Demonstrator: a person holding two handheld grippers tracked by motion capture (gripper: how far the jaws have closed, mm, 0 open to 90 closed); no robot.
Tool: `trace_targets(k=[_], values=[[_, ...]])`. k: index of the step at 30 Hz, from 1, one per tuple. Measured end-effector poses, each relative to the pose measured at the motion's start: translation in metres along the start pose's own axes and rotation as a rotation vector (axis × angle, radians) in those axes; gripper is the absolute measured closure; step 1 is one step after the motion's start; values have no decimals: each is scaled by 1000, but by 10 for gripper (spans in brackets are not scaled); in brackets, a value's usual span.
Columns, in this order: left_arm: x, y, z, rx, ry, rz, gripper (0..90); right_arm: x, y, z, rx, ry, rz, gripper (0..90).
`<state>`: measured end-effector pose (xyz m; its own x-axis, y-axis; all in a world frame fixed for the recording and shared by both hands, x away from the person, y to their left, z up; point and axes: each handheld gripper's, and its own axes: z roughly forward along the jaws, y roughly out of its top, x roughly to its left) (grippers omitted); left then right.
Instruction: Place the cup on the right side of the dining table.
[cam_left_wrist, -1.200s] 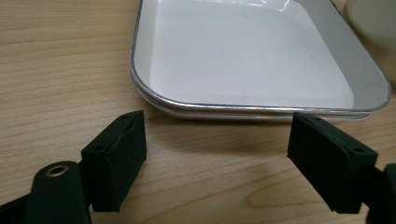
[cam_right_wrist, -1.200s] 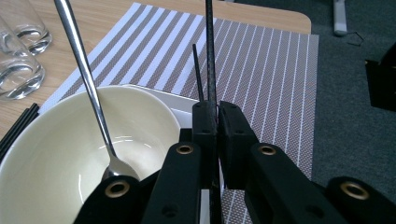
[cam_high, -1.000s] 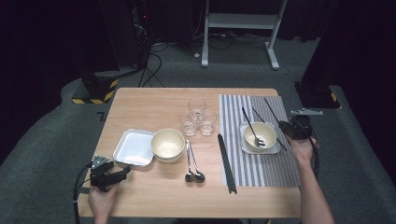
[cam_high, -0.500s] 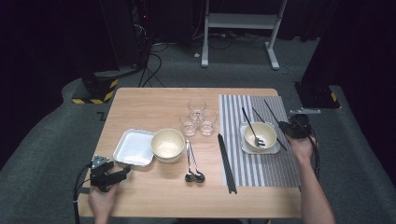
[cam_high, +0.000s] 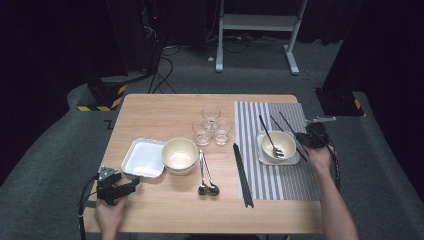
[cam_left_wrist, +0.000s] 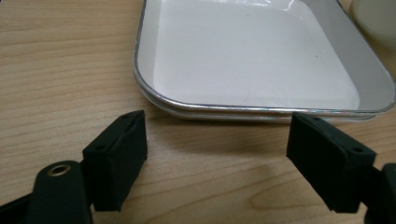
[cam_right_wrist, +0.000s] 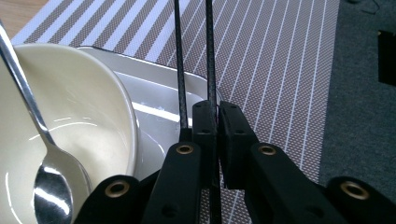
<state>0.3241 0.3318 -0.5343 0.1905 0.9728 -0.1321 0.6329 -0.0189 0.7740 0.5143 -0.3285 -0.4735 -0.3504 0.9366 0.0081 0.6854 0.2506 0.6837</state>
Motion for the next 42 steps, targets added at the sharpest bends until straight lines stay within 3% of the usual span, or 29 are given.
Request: trace_targets(k=[19,42], values=[[-1,0,0,1,12,0,203,-1,-5,13,22,33,12,857],[-1,0,0,1,13,0,203,0,-8,18,38,69,4,856]])
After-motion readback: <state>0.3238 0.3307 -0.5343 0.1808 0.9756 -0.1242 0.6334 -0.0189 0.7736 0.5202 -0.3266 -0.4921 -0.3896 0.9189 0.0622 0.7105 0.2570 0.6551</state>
